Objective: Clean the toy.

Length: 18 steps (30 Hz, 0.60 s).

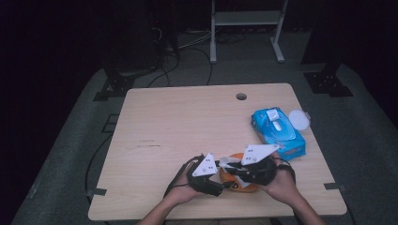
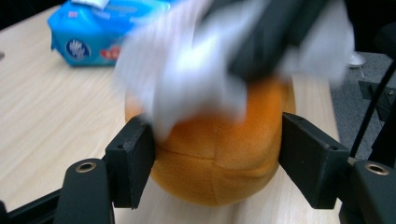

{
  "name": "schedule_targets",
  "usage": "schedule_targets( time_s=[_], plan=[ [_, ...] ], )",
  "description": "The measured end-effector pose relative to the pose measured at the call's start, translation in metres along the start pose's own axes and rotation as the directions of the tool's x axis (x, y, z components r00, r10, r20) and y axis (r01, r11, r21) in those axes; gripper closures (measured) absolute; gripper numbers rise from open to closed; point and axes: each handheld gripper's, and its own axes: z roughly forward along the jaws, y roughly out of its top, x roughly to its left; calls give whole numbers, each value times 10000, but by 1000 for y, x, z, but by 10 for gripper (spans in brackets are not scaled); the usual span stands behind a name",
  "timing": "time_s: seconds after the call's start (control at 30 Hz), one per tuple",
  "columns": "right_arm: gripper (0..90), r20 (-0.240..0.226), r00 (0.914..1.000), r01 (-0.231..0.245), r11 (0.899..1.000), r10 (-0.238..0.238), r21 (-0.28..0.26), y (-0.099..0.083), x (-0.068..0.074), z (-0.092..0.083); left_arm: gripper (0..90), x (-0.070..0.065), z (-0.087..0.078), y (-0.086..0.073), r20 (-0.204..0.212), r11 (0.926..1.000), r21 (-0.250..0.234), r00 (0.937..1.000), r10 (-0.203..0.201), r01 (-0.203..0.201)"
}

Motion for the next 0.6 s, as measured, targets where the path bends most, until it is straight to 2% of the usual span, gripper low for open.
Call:
schedule_targets(
  time_s=[0.03, 0.13, 0.23, 0.27, 0.3, 0.33, 0.4, 0.47, 0.5, 0.6],
  plan=[
    [810, 60, 9999, -133, 9999, 133, -46, -2, -4, -4, 302, 3, 0, -4, 19, 9998, 64, 9998, -181, 181],
    [810, 388, 9975, -579, 9981, 586, -188, -11, -18, -17, 289, 7, 0, -8, 13, 9994, 156, 9995, -319, 318],
    [810, 276, 9957, -877, 9956, 886, -320, -18, -22, -19, 231, 7, 0, -7, 66, 9993, 132, 9993, -365, 364],
    [810, 241, 9962, -828, 9962, 835, -284, -19, -21, -17, 190, 9, -1, -4, 111, 9988, 58, 9988, -487, 486],
    [810, 170, 9965, -812, 9963, 817, -292, -19, -19, -15, 162, 10, -1, -2, 215, 9963, -192, 9963, -832, 836],
    [810, -103, 9969, -777, 9965, 774, -312, -17, -16, -12, 124, 10, -1, 0, 240, 9923, -382, 9928, -1173, 1181],
    [809, -279, 9984, -501, 9986, 496, -177, -12, -8, -5, 108, 10, 0, 2, 218, 9929, -395, 9935, -1115, 1123],
    [810, -114, 9999, -101, 9999, 101, 13, -8, -2, -2, 187, 7, 2, -2, 171, 9974, -187, 9975, -692, 695],
    [809, -59, 10000, -37, 10000, 38, 50, -7, -2, -2, 202, 7, 2, -4, 120, 9980, -165, 9981, -602, 604],
    [810, 69, 9993, -357, 9993, 358, -62, -11, -10, -8, 240, 11, 0, -7, 188, 9970, -76, 9969, -768, 769]
  ],
)
